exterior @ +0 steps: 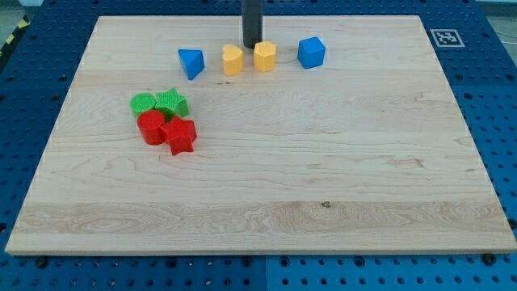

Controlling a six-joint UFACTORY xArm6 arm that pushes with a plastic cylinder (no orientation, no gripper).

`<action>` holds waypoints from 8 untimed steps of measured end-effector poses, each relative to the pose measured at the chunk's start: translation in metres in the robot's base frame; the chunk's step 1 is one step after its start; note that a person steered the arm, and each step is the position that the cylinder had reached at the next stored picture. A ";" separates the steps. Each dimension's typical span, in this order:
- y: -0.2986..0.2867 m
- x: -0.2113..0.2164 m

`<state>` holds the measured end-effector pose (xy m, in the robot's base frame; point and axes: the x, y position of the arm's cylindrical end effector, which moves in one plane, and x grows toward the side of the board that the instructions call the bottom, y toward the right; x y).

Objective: Adjust the yellow hexagon in a horizontal line

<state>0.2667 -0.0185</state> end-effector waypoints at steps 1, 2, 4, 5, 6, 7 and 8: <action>-0.003 0.001; -0.005 0.006; -0.008 0.030; -0.008 0.032; -0.006 0.032; 0.000 0.032; 0.002 0.032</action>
<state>0.2988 -0.0165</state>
